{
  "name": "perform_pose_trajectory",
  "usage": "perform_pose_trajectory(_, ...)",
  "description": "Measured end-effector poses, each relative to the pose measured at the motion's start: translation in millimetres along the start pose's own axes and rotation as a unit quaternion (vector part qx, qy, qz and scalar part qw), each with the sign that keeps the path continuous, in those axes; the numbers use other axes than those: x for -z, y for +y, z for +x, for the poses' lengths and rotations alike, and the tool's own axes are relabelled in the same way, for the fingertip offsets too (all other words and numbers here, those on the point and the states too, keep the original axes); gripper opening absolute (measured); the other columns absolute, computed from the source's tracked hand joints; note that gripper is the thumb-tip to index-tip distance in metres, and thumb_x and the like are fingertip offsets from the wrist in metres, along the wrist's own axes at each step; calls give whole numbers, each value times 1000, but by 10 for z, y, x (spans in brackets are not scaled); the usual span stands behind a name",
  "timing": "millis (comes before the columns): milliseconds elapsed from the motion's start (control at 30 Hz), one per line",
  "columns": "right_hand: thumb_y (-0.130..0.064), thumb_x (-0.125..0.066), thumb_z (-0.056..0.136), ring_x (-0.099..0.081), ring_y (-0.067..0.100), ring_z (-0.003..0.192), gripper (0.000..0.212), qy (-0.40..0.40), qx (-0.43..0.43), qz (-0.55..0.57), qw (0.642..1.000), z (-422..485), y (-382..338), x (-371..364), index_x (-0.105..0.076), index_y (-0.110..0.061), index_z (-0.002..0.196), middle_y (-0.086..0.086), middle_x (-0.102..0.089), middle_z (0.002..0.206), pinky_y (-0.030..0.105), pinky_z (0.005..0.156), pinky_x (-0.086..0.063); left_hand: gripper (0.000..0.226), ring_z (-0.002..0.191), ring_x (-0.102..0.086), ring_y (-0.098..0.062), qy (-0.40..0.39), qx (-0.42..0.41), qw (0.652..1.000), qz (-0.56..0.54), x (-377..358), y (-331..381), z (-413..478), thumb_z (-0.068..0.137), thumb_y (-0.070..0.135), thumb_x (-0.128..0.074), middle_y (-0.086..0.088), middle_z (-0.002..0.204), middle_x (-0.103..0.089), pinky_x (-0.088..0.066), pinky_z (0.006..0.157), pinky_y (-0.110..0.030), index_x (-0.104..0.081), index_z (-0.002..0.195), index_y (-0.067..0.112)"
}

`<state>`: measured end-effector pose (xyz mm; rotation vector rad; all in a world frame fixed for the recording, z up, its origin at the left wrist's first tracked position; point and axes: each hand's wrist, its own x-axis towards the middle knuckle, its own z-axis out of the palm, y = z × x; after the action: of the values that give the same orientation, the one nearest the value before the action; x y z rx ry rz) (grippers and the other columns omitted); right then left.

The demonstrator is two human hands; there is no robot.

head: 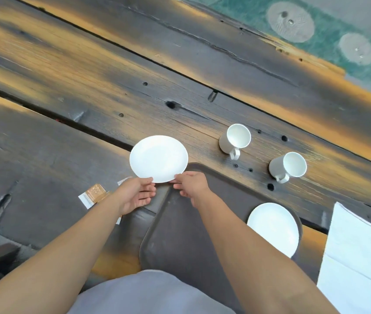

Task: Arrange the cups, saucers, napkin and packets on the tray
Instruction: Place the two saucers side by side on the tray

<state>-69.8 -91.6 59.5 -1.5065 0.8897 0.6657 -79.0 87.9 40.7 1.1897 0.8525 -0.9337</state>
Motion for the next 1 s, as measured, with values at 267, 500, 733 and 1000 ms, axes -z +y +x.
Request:
perform_pose_trajectory(267, -12, -64, 89, -61, 10, 63, 12, 22, 17, 31, 999, -439, 497, 430, -69, -14, 78, 2, -75, 81, 21, 53, -44, 11, 71, -59, -16, -14, -18, 998, 57, -302, -473, -252, 99, 21, -59, 0, 68, -65, -48, 65, -28, -59, 96, 11)
perform_pose_trajectory(500, -14, -66, 87, -61, 10, 65, 12, 49, 15, 68, 996, -727, 963, 894, -69, -17, 76, -3, -75, 77, 21, 55, -45, 11, 73, -58, -16, -51, -16, 991, 120, -681, -848, -326, 100, 21, -57, -4, 79, -63, -48, 67, -29, -57, 103, 11)
perform_pose_trajectory(733, -16, -66, 87, -60, 11, 64, 15, 84, 4, 99, 992, -827, 1373, 1281, -69, -18, 73, -8, -74, 68, 21, 55, -45, 14, 77, -60, -17, -76, 2, 980, 184, -1022, -1133, -301, 100, 25, -57, -4, 87, -65, -50, 69, -30, -60, 107, 13)
perform_pose_trajectory(1000, -17, -69, 86, -62, 11, 65, 5, 102, -35, 136, 985, -913, 1730, 1496, -71, -14, 85, 0, -78, 82, 22, 54, -47, 16, 77, -59, -17, -92, 21, 969, 228, -1219, -1351, -286, 100, 28, -57, -4, 88, -61, -50, 72, -30, -61, 104, 13)
